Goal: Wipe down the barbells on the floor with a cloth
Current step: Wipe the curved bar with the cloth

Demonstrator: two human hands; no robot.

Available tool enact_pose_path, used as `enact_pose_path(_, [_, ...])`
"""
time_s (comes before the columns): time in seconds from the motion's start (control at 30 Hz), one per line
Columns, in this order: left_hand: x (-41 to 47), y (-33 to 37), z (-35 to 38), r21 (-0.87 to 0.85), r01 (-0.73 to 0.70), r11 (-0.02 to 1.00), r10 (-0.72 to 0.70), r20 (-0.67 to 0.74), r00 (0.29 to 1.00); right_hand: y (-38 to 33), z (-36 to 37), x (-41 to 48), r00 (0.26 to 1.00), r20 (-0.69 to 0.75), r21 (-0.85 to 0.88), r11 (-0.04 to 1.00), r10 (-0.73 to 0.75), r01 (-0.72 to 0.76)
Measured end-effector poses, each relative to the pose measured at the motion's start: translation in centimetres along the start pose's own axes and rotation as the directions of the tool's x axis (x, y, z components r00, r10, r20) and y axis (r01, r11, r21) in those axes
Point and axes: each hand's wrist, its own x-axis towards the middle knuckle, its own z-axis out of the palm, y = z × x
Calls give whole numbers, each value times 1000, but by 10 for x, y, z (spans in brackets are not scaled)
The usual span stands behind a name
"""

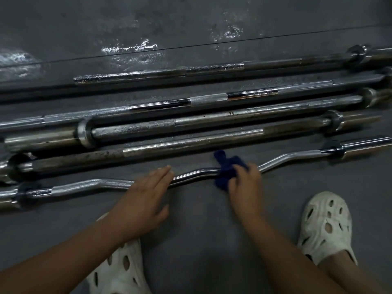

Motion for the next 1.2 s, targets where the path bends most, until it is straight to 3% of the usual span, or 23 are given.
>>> enact_pose_path(0.03, [1, -2, -2, 2, 6, 1000, -6, -5, 1000, 7, -3, 3, 983, -65, 22, 985, 171, -170])
enact_pose_path(0.07, [2, -3, -2, 9, 10, 1000, -10, -6, 1000, 4, -3, 1, 965, -97, 11, 970, 242, -242])
enact_pose_path(0.1, [4, -2, -3, 16, 13, 1000, -13, 1, 1000, -5, 1, -3, 982, -83, -20, 985, 172, -174])
enact_pose_path(0.17, [5, -1, -2, 16, 20, 1000, -20, 29, 999, -21, 7, -13, 984, 65, -3, 986, -165, 166])
enact_pose_path(0.2, [6, 0, -2, 14, 19, 1000, -19, 40, 999, -17, 5, -10, 962, 96, 19, 967, -255, 254])
enact_pose_path(0.23, [5, -1, -3, 14, 17, 1000, -17, 44, 999, -10, 1, -3, 972, 61, 24, 974, -228, 227])
enact_pose_path(0.27, [4, -2, -4, 13, 21, 1000, -21, 42, 999, -1, -5, 2, 997, -13, 4, 997, -72, 72])
enact_pose_path(0.33, [3, -4, -6, 10, 38, 999, -38, 31, 999, 7, -9, 1, 947, -139, 43, 957, 290, -287])
enact_pose_path(0.37, [3, -3, -7, 12, 38, 999, -38, 32, 999, -3, -6, -5, 942, -134, 29, 951, 309, -308])
enact_pose_path(0.43, [5, 1, -7, 11, 20, 1000, -20, 39, 999, -31, 4, -19, 1000, 13, 12, 1000, 13, -13])
enact_pose_path(0.47, [5, 3, -7, 13, 7, 1000, -7, 35, 999, -32, 8, -19, 989, 72, 51, 991, -129, 125])
enact_pose_path(0.5, [4, 3, -7, 18, -4, 1000, 3, 26, 1000, -28, 5, -12, 980, 90, 91, 981, -177, 169])
enact_pose_path(0.57, [0, 0, -10, 18, 1, 1000, -1, 10, 1000, -10, -11, 7, 999, -32, 152, 988, 18, -13])
enact_pose_path(0.63, [-3, -6, -12, 2, 27, 1000, -27, 0, 1000, 8, -29, 17, 966, -101, 230, 951, 236, -208])
enact_pose_path(0.87, [-2, 0, -5, 8, 5, 1000, -5, 0, 1000, 19, -29, 7, 905, -178, 183, 916, 387, -356])
enact_pose_path(0.93, [0, 1, -6, 2, 6, 1000, -6, 9, 1000, -12, -4, -11, 948, -208, 87, 970, 241, -228])
enact_pose_path(1.0, [2, 1, -7, -4, 9, 1000, -9, 21, 1000, -46, 18, -29, 997, -71, -9, 1000, -27, 26])
enact_pose_path(1.07, [2, -1, -8, -5, 14, 1000, -14, 22, 1000, -48, 20, -21, 960, 88, 5, 964, -265, 266])
enact_pose_path(1.1, [1, -2, -9, -1, 14, 1000, -14, 16, 1000, -39, 14, -12, 956, 103, 18, 962, -274, 273])
enact_pose_path(1.17, [-1, -5, -9, 6, 22, 1000, -22, 4, 1000, -18, 0, 1, 999, -8, 59, 998, 31, -30])
enact_pose_path(1.2, [-1, -5, -8, 8, 25, 1000, -25, 0, 1000, -17, -3, 2, 985, -52, 82, 984, 165, -160])
